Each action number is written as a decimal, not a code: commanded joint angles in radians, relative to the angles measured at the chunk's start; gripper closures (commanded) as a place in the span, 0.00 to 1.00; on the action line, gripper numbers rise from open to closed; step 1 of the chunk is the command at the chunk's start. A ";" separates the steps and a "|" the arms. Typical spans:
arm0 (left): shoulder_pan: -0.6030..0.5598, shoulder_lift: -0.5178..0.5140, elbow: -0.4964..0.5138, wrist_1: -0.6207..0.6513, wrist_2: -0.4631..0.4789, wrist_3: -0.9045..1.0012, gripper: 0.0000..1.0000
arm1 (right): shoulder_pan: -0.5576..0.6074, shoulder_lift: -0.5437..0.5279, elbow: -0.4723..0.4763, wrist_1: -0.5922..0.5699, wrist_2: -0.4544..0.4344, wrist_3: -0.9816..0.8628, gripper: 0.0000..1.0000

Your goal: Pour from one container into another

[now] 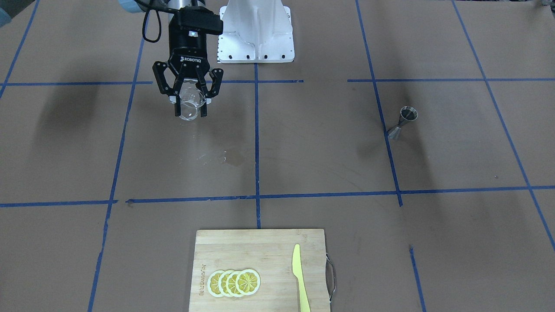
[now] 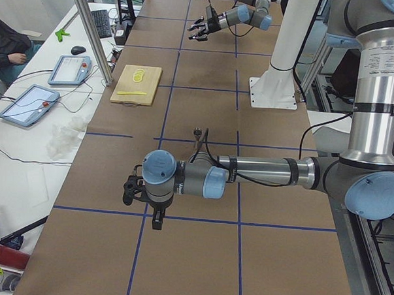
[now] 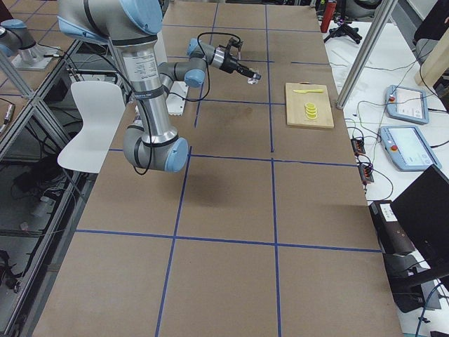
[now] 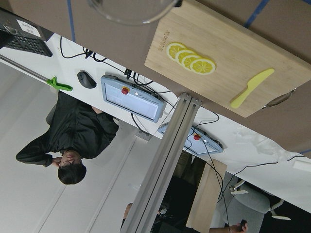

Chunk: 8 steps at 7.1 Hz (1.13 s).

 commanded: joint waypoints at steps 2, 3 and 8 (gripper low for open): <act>0.001 0.000 -0.002 0.000 0.000 0.000 0.00 | -0.001 -0.210 -0.038 0.291 -0.005 0.125 1.00; 0.001 -0.005 -0.002 0.000 0.000 0.000 0.00 | -0.001 -0.244 -0.051 0.298 -0.006 0.159 1.00; 0.001 -0.008 0.001 0.000 0.000 -0.001 0.00 | -0.015 -0.358 -0.179 0.365 -0.046 0.482 1.00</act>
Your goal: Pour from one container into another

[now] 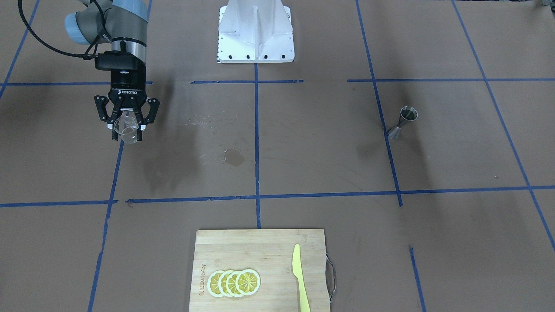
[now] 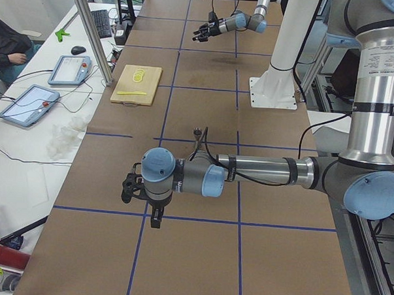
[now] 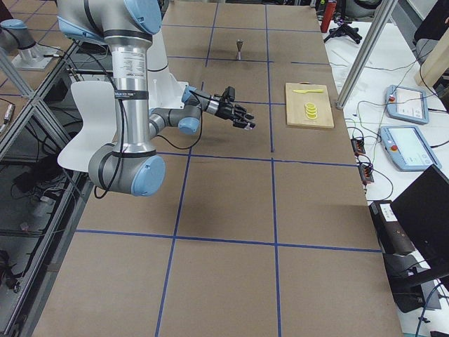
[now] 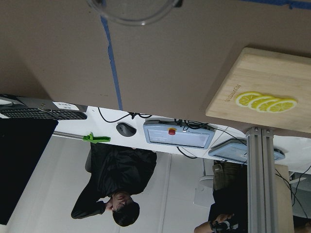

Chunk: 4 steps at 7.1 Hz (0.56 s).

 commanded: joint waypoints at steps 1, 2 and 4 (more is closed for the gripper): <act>-0.001 0.001 0.004 0.000 0.000 -0.001 0.00 | -0.021 -0.021 -0.062 0.023 -0.039 0.088 1.00; 0.000 0.007 0.007 0.000 0.002 -0.001 0.00 | -0.030 -0.041 -0.062 0.023 -0.041 0.090 1.00; 0.000 0.011 0.004 0.000 0.002 -0.001 0.00 | -0.053 -0.061 -0.064 0.026 -0.073 0.154 1.00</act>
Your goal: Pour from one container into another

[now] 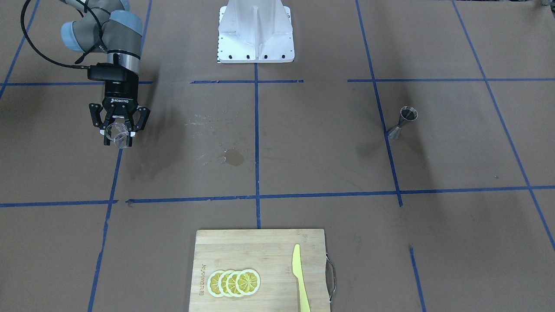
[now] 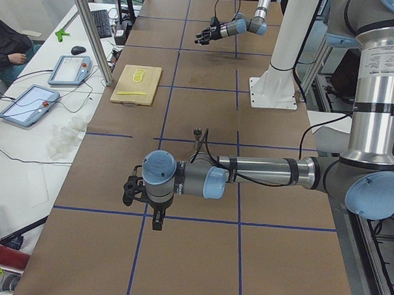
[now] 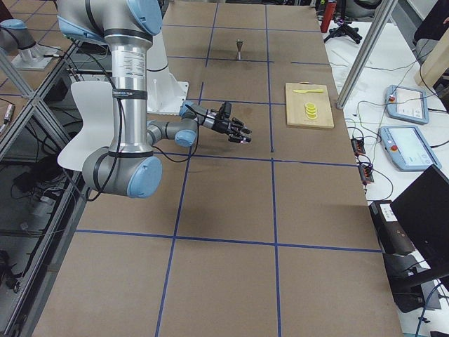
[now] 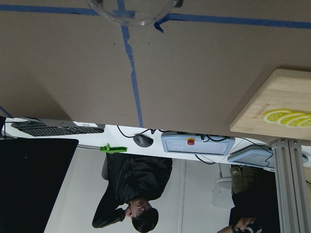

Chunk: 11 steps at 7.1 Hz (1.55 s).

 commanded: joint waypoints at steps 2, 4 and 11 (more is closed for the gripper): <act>0.001 -0.001 -0.001 0.000 -0.001 0.000 0.00 | -0.035 -0.032 -0.136 0.206 -0.052 0.053 1.00; -0.001 -0.003 -0.003 0.000 -0.001 0.000 0.00 | -0.038 -0.034 -0.208 0.283 -0.066 0.046 1.00; 0.001 -0.009 -0.003 0.000 -0.001 0.000 0.00 | -0.060 -0.031 -0.234 0.283 -0.089 0.051 0.68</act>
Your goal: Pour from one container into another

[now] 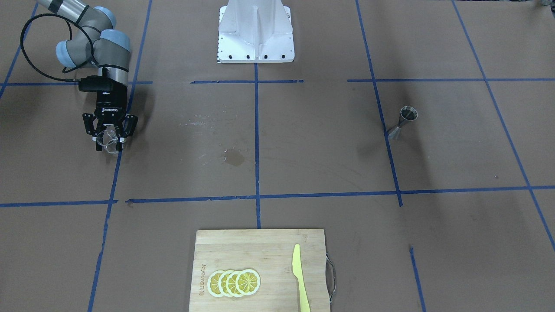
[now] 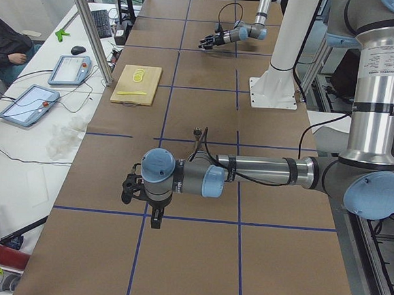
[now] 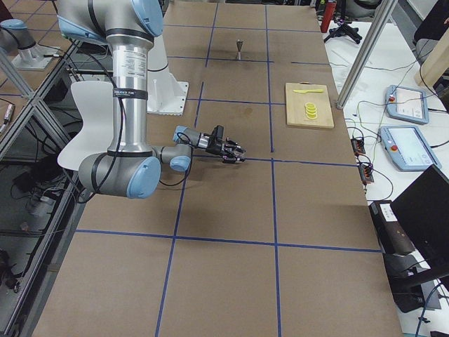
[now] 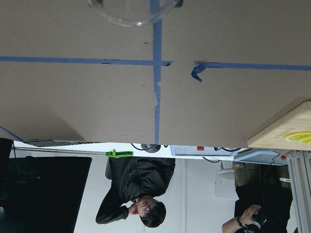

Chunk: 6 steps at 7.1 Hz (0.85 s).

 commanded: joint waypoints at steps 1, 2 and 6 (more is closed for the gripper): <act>0.000 -0.002 -0.001 0.000 0.000 0.000 0.00 | -0.001 0.001 -0.001 0.000 0.002 -0.001 0.62; 0.000 -0.002 -0.001 0.000 0.000 0.000 0.00 | -0.002 0.001 -0.001 0.000 0.002 -0.001 0.56; 0.000 -0.003 -0.001 0.000 0.000 0.000 0.00 | -0.002 0.010 -0.010 0.000 0.008 -0.004 0.00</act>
